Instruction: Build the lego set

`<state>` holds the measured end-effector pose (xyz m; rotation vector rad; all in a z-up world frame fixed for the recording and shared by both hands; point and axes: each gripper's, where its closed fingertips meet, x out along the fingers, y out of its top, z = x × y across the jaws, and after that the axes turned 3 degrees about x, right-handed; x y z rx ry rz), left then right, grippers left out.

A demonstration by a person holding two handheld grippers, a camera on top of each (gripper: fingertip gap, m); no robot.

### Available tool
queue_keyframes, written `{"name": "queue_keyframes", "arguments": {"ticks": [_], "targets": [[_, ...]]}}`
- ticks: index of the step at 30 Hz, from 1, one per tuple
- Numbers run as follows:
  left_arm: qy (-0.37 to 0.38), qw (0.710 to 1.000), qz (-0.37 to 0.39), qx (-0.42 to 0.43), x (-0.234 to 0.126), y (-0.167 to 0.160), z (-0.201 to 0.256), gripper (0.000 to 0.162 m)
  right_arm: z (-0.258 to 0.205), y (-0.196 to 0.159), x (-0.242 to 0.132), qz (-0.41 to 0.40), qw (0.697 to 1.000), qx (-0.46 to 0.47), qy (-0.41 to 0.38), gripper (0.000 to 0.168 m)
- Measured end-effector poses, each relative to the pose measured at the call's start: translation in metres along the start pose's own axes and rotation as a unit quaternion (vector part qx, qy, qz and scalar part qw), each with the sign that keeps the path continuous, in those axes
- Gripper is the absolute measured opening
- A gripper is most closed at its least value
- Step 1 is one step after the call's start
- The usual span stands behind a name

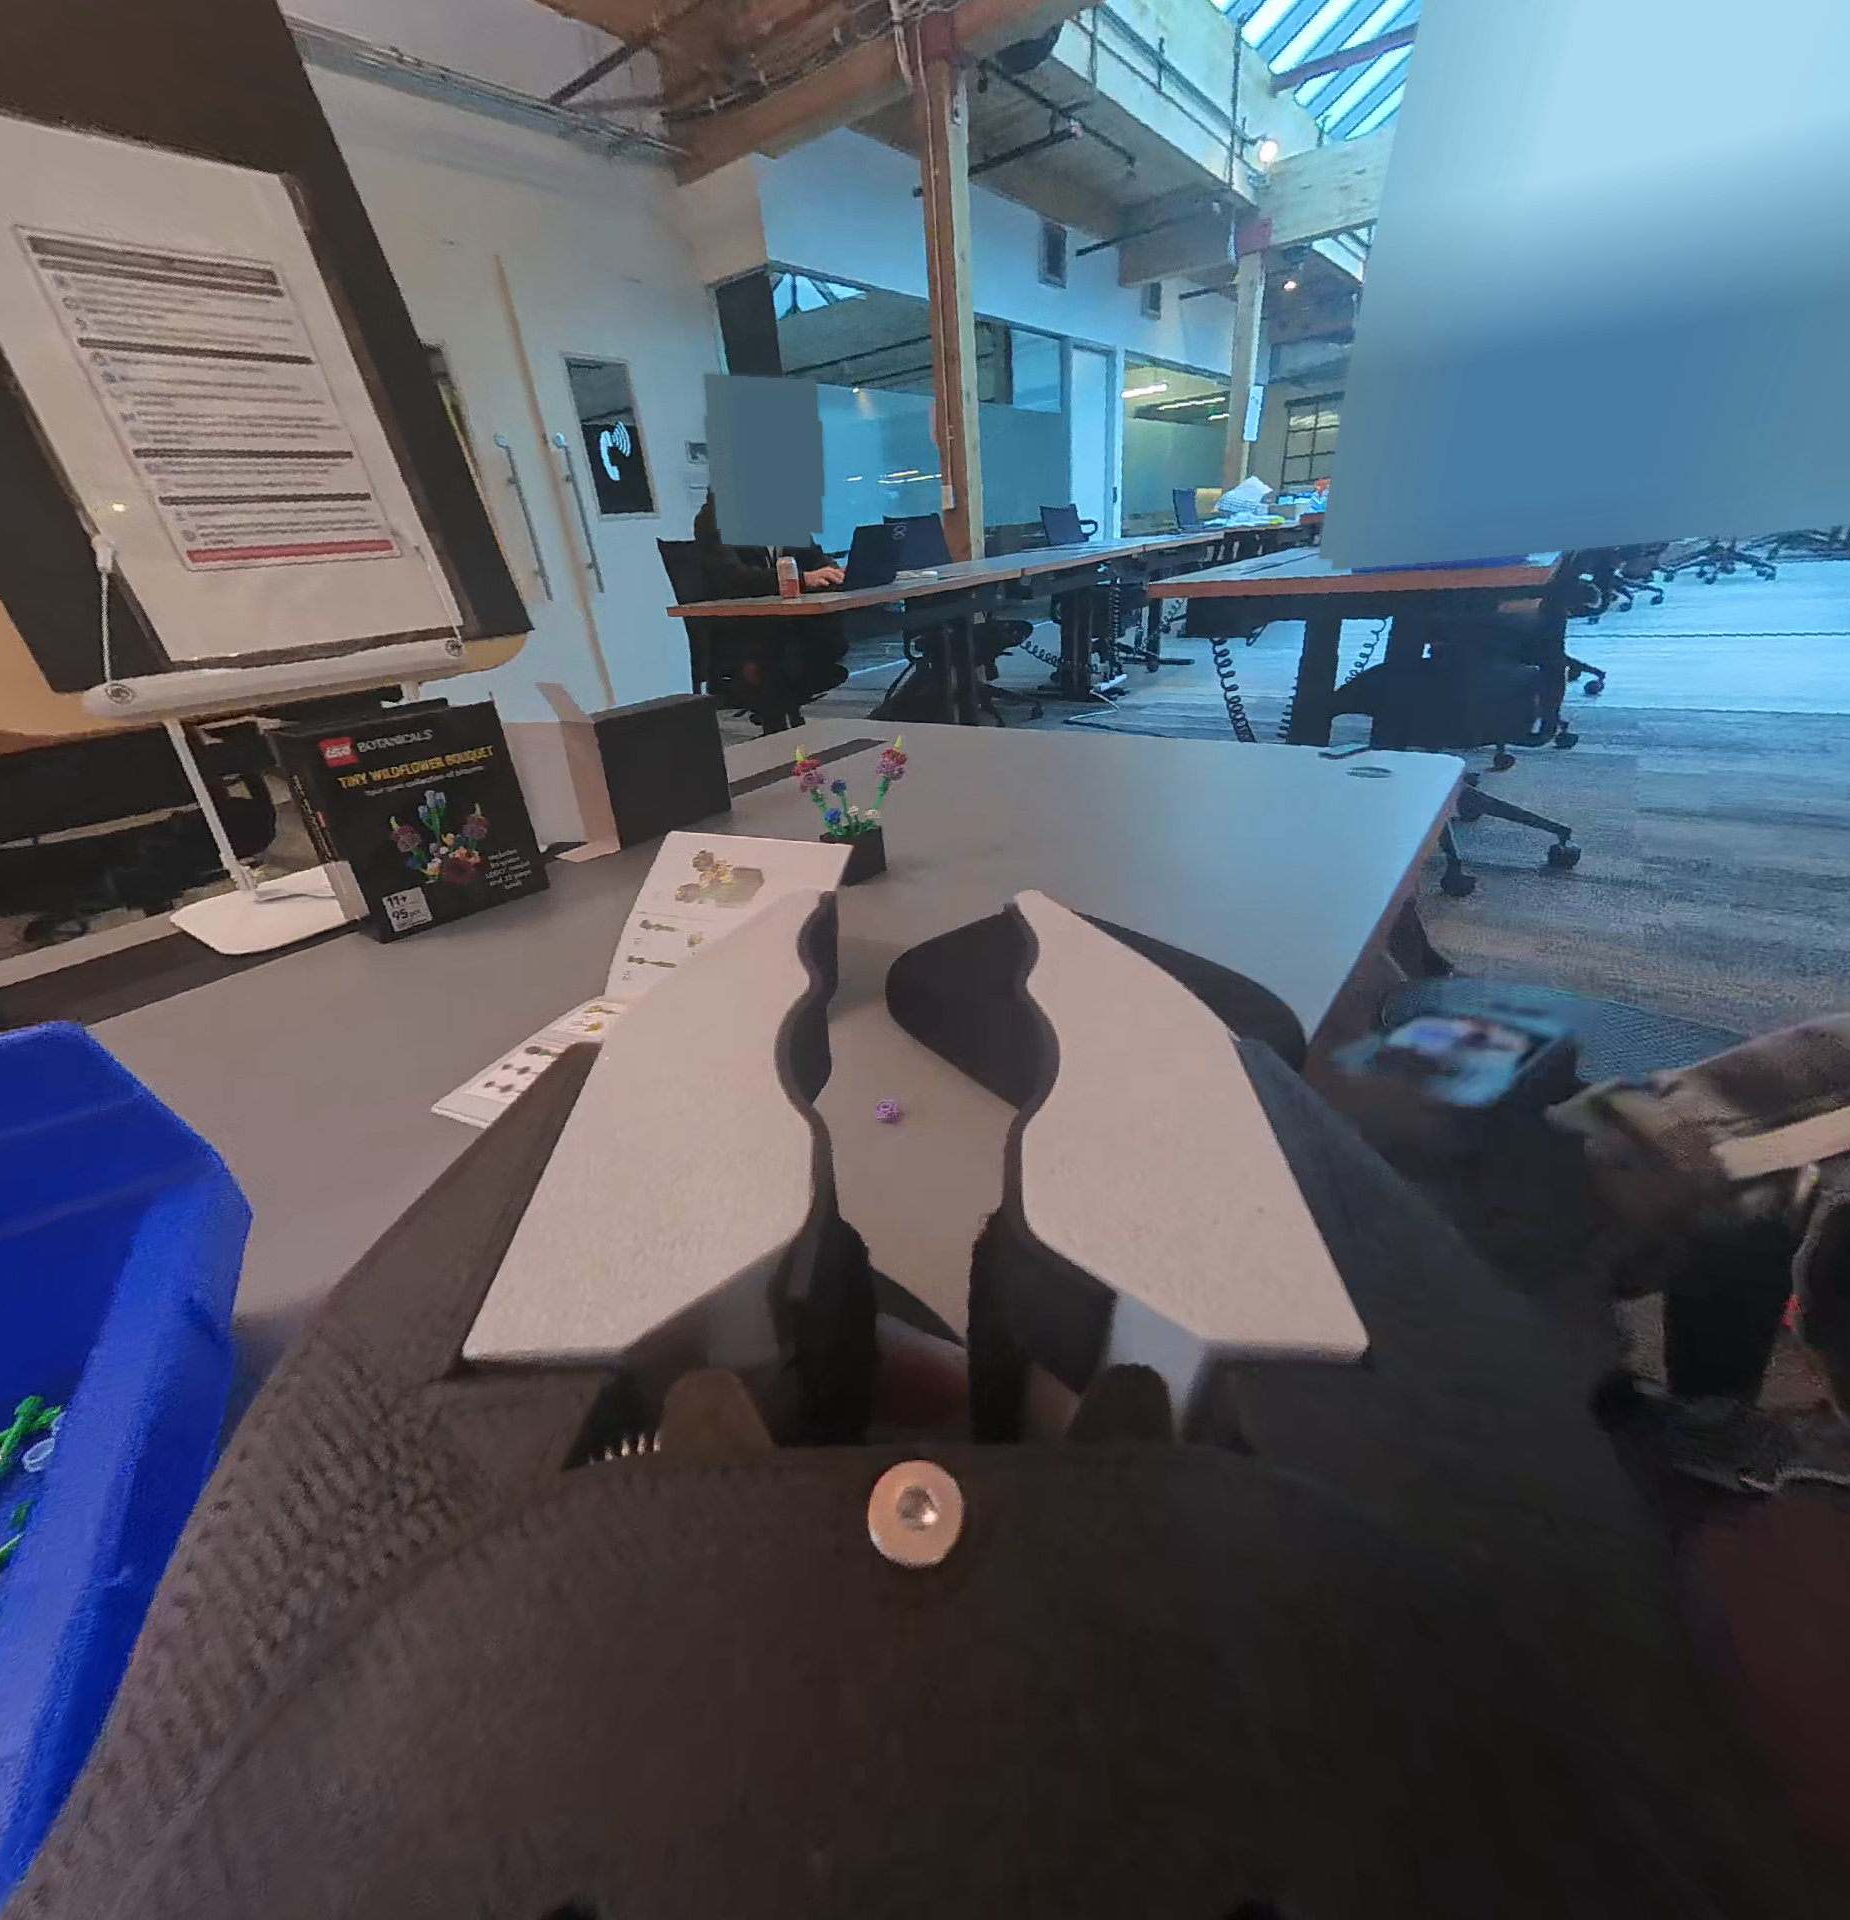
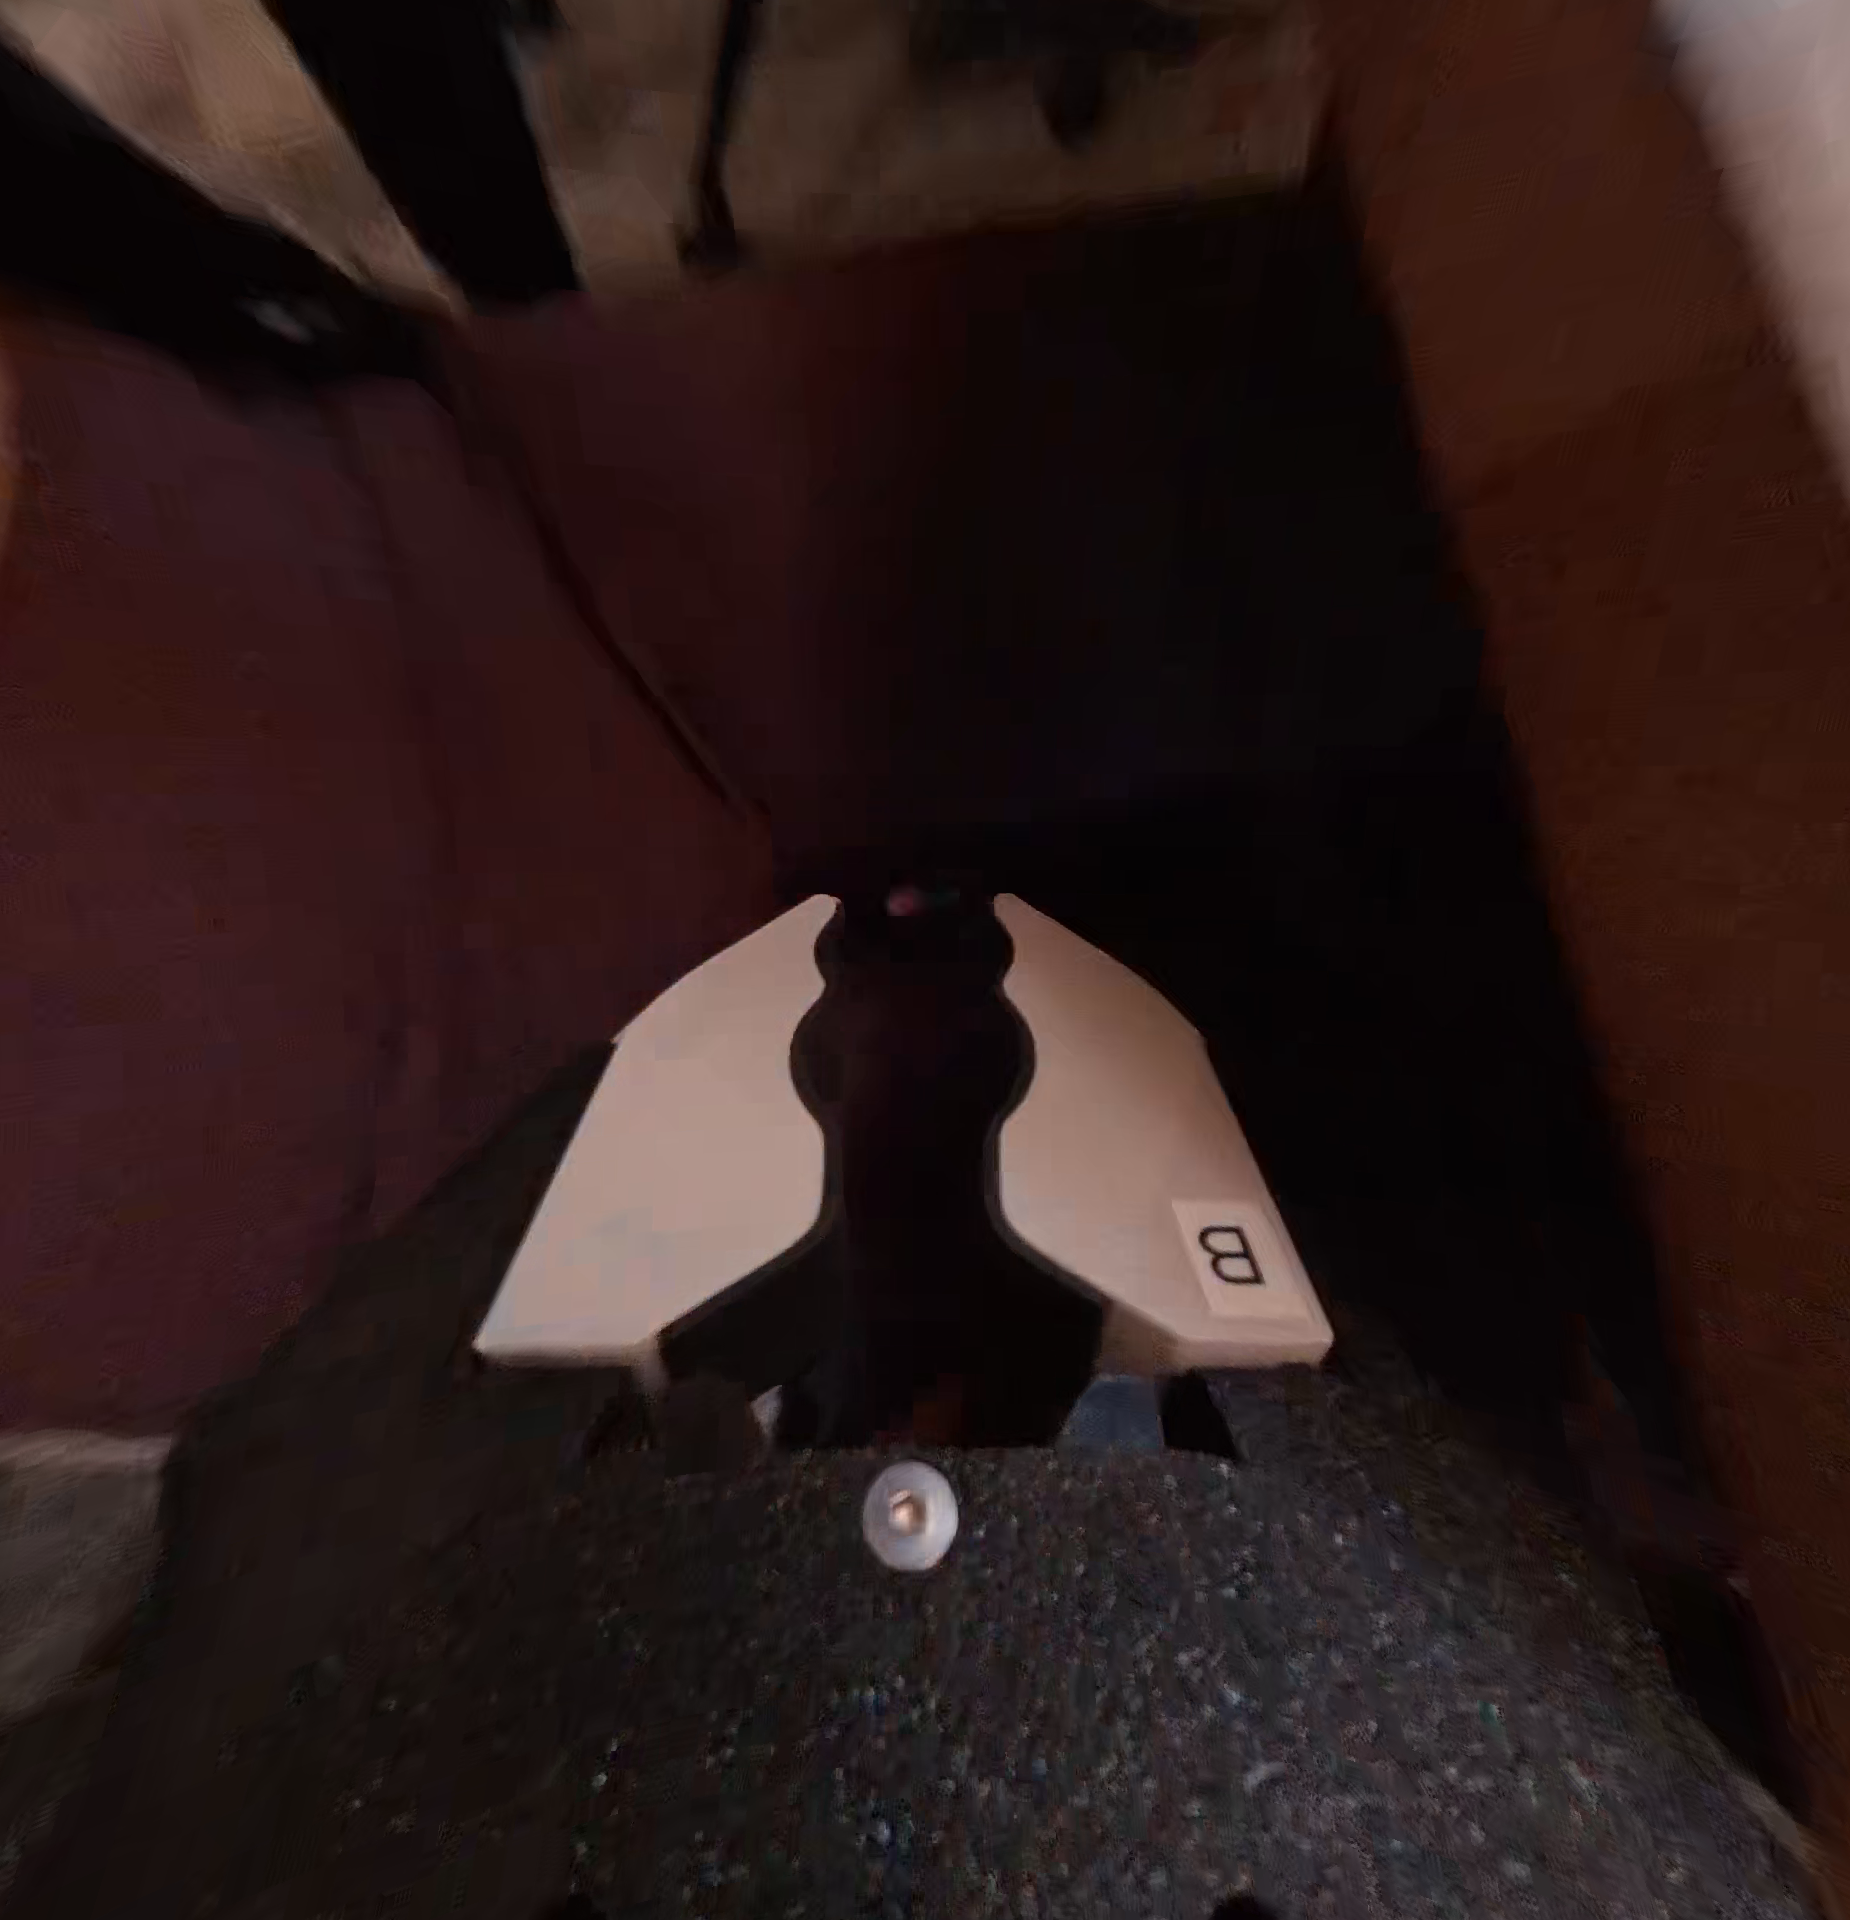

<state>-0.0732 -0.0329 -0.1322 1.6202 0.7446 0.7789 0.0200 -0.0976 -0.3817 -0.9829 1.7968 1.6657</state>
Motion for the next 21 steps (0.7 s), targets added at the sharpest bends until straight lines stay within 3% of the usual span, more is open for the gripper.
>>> {"name": "queue_keyframes", "arguments": {"ticks": [8, 12, 16, 19, 21], "targets": [[-0.007, 0.999, -0.002, 0.033, -0.001, 0.011, 0.008, 0.029, -0.001, -0.014, 0.038, -0.117, 0.989, -0.092, -0.015, 0.029], [-0.003, 1.000, -0.008, 0.023, -0.003, 0.002, 0.001, 0.029, 0.002, -0.014, 0.043, -0.131, 0.985, -0.108, -0.009, 0.019], [0.002, 1.000, -0.007, 0.015, -0.008, -0.001, -0.005, 0.029, -0.013, 0.025, 0.011, 0.000, 0.997, -0.070, 0.032, 0.019], [-0.014, 1.000, 0.005, 0.023, -0.013, -0.001, -0.002, 0.029, -0.025, 0.089, -0.053, 0.163, 0.984, -0.061, 0.035, 0.019], [-0.043, 0.999, 0.022, 0.026, -0.011, 0.004, 0.007, 0.028, -0.021, 0.130, -0.105, 0.278, 0.959, -0.030, 0.043, 0.018]]}}
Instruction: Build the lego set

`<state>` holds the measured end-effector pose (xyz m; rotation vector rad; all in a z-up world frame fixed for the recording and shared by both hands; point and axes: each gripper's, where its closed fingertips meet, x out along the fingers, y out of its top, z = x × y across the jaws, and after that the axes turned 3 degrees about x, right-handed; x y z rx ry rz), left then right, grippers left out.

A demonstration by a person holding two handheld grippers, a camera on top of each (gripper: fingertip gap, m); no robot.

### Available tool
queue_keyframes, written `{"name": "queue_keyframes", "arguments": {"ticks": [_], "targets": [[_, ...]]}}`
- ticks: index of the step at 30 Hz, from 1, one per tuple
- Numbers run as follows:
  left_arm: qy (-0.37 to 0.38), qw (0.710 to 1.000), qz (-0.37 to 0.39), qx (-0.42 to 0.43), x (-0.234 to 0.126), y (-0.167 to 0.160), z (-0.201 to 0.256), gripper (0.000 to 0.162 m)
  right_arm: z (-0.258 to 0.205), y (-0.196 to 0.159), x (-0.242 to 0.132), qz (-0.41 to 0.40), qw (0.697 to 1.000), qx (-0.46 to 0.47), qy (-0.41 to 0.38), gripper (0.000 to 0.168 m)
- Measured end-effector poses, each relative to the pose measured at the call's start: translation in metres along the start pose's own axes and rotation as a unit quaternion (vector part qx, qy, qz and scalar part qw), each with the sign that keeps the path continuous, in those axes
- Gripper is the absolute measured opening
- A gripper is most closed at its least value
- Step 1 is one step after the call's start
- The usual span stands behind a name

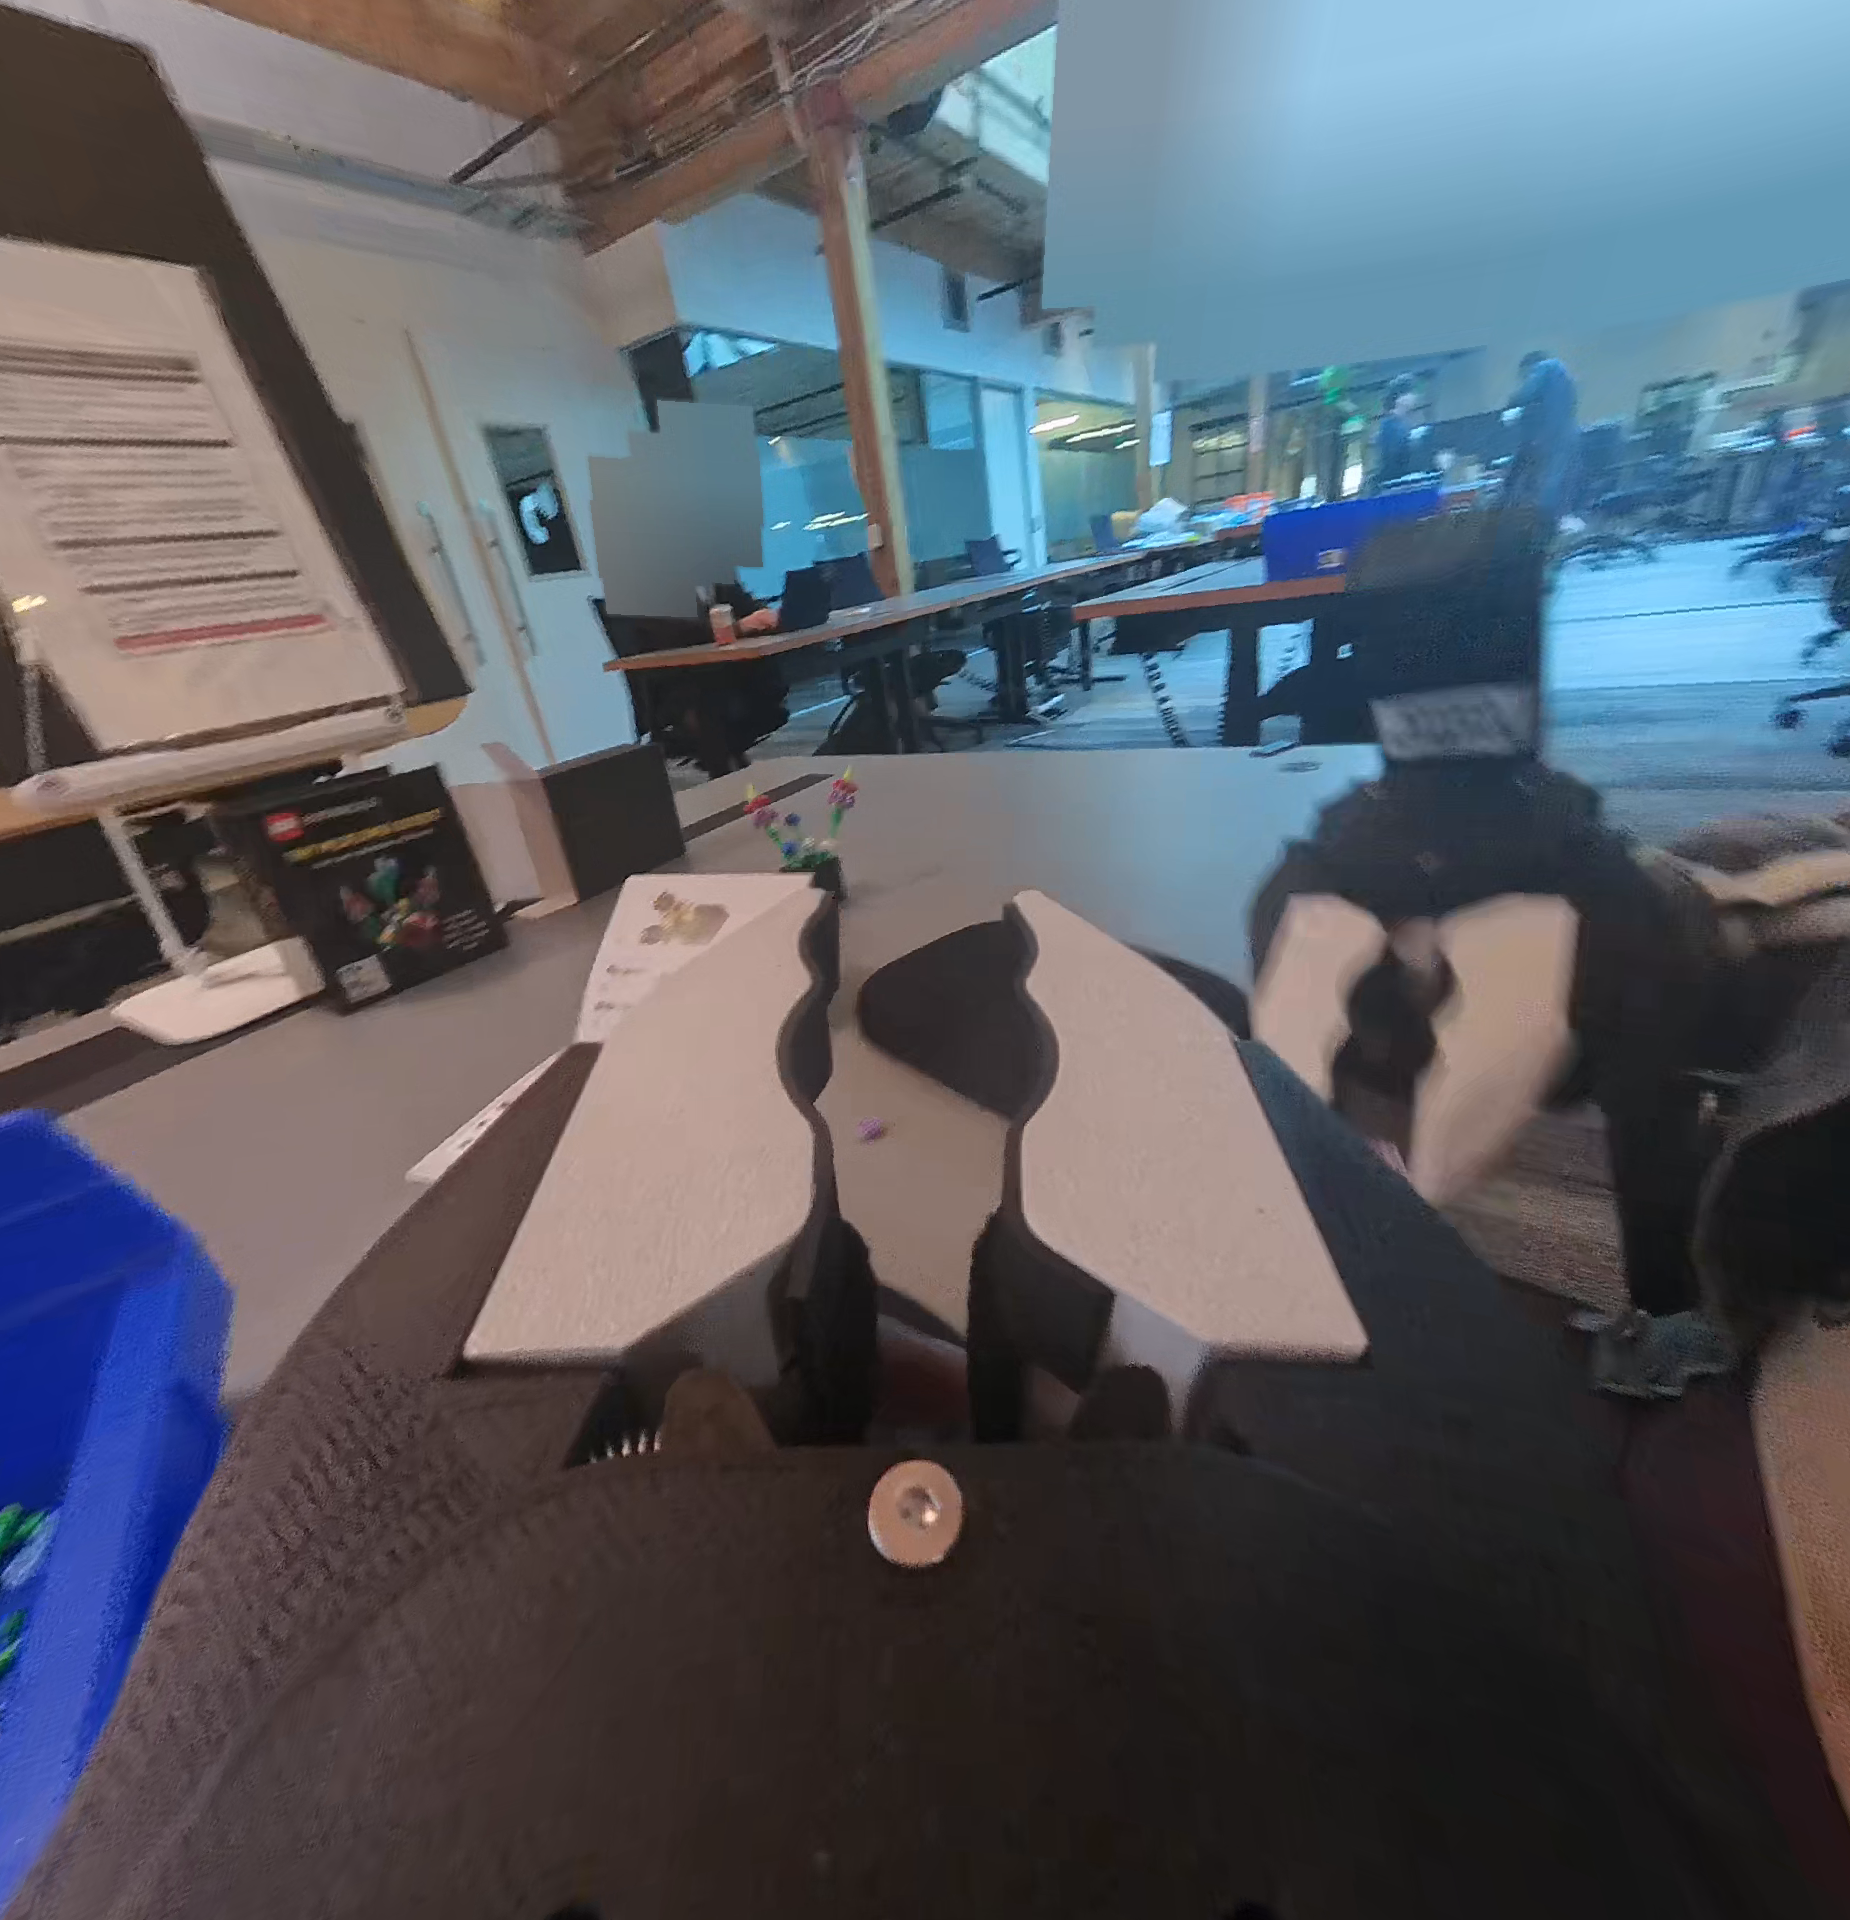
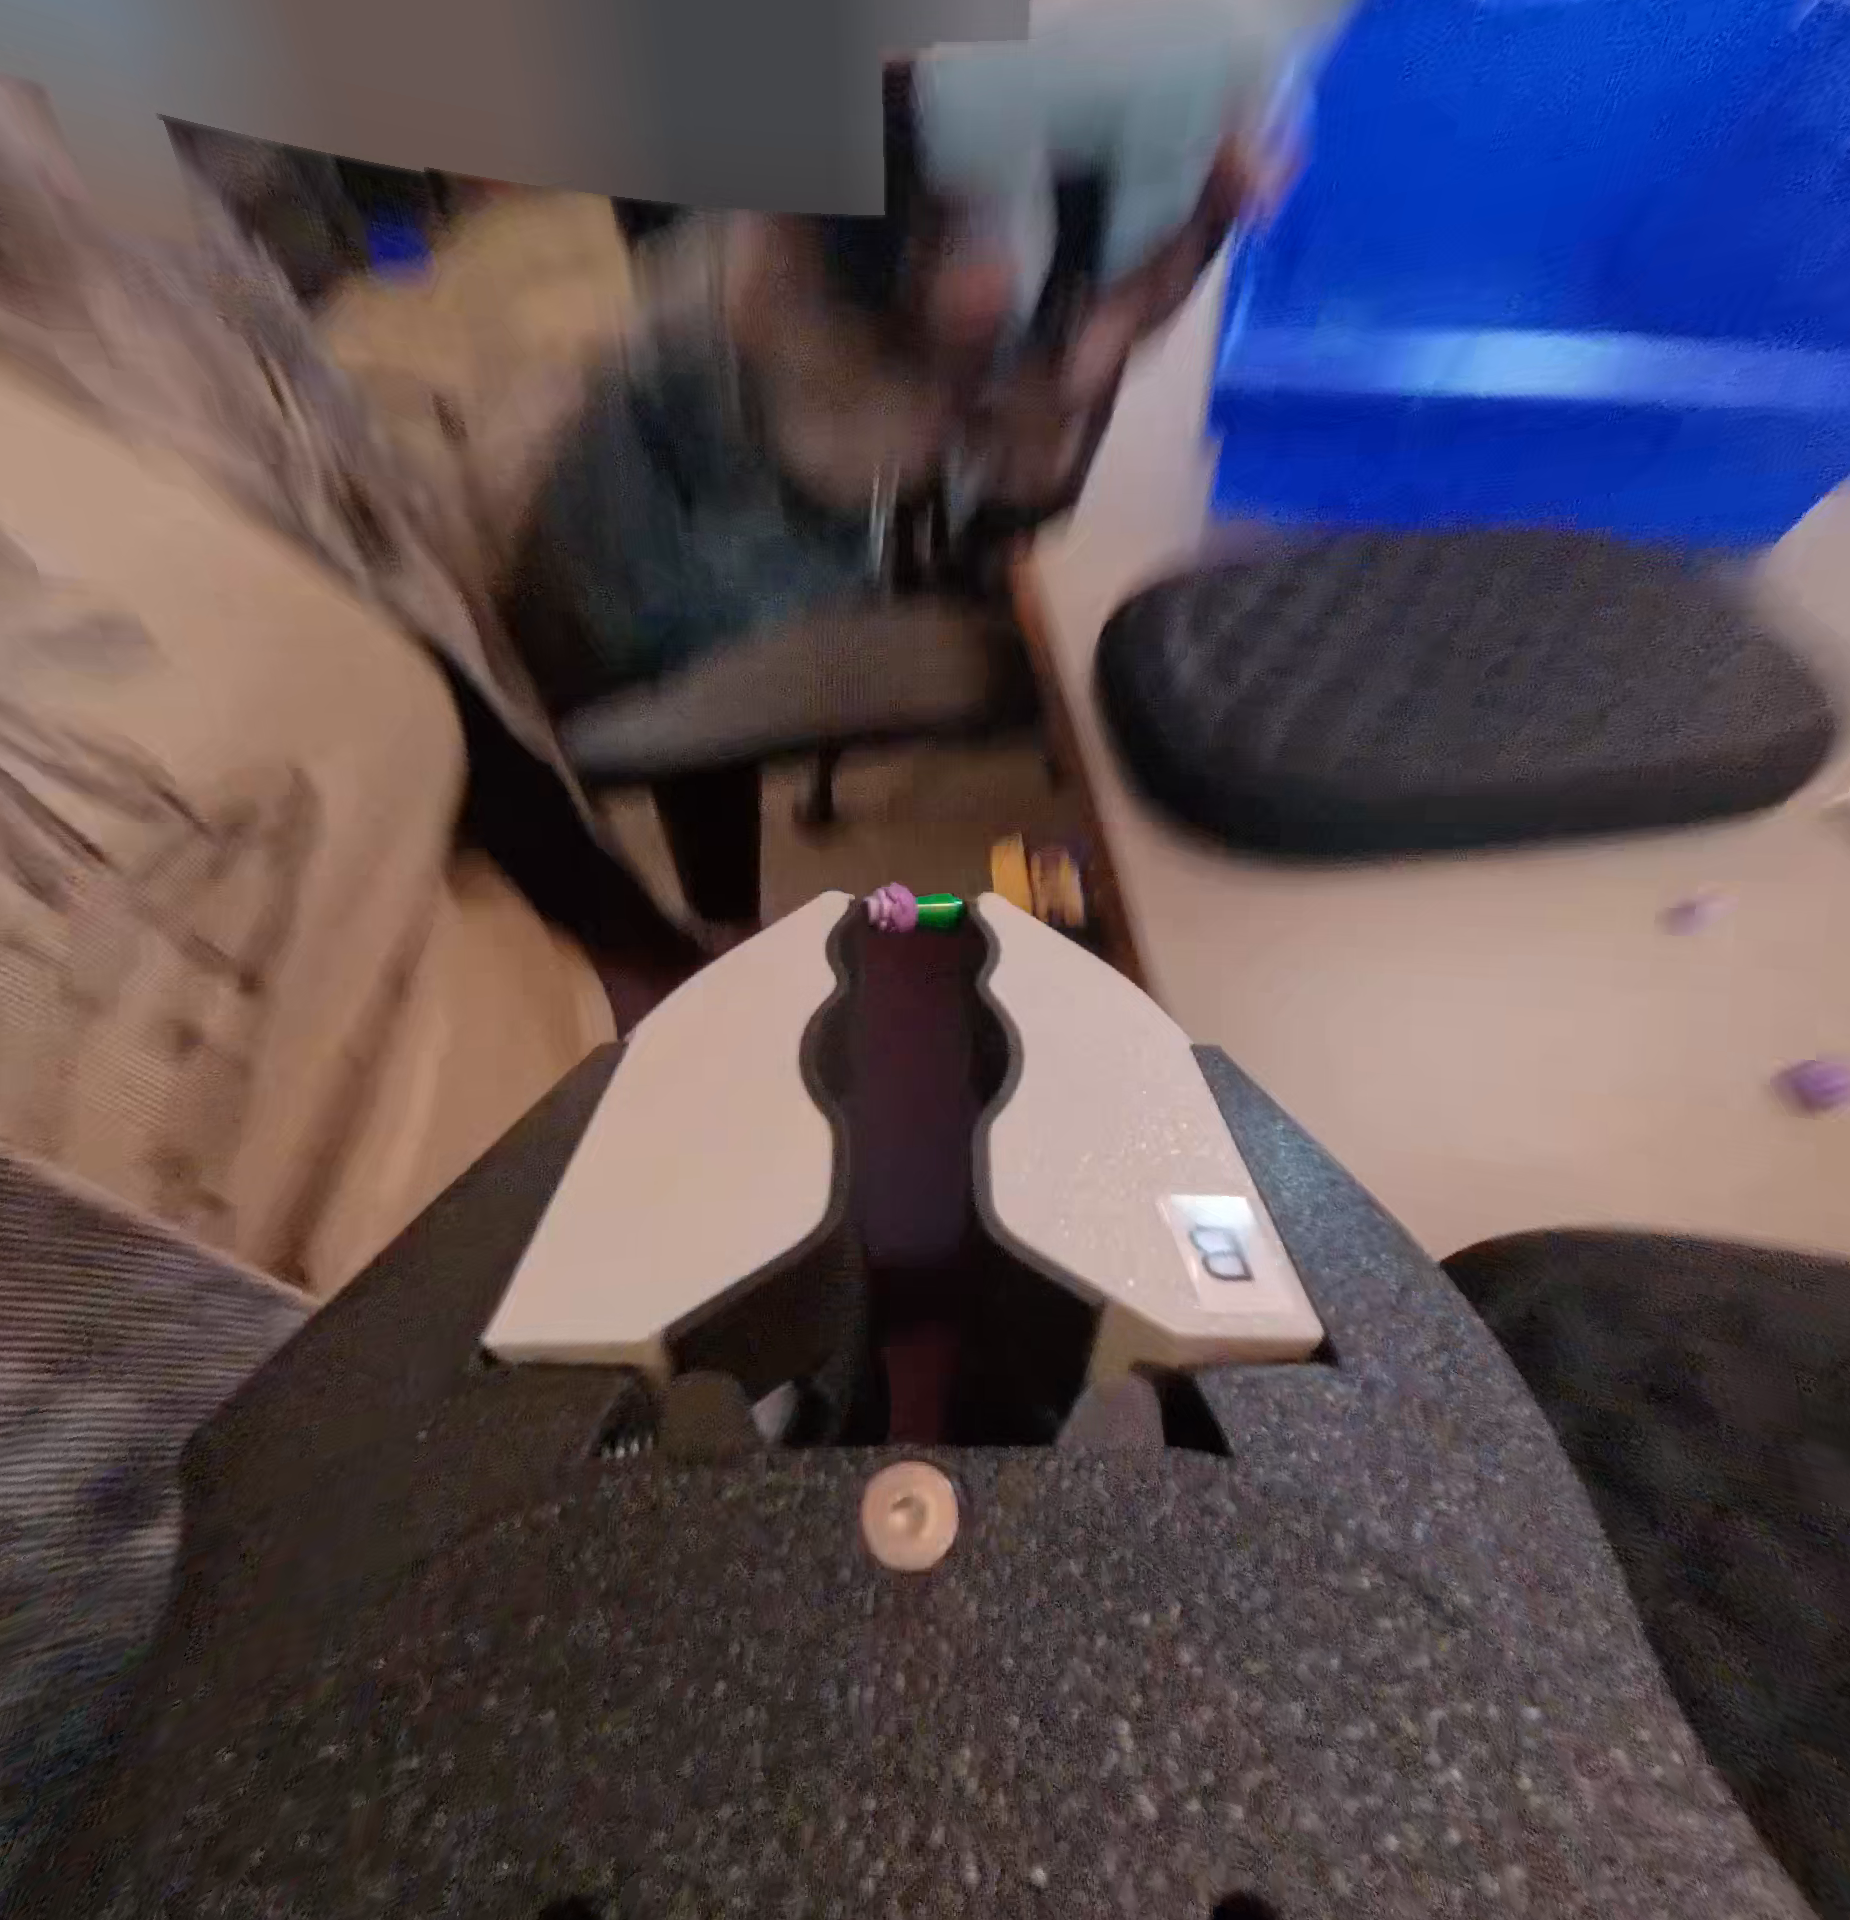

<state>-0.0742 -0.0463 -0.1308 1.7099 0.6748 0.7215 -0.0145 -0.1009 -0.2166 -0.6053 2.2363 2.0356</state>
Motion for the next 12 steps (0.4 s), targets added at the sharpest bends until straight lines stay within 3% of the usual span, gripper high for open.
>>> {"name": "queue_keyframes", "arguments": {"ticks": [4, 12], "targets": [[-0.064, 0.997, 0.025, 0.029, 0.014, 0.014, 0.022, 0.028, 0.030, 0.080, -0.039, 0.174, 0.981, 0.079, 0.021, 0.017], [-0.095, 0.989, 0.013, 0.115, 0.062, 0.004, -0.005, 0.026, 0.097, 0.109, -0.040, 0.210, 0.967, 0.120, 0.075, 0.017]]}}
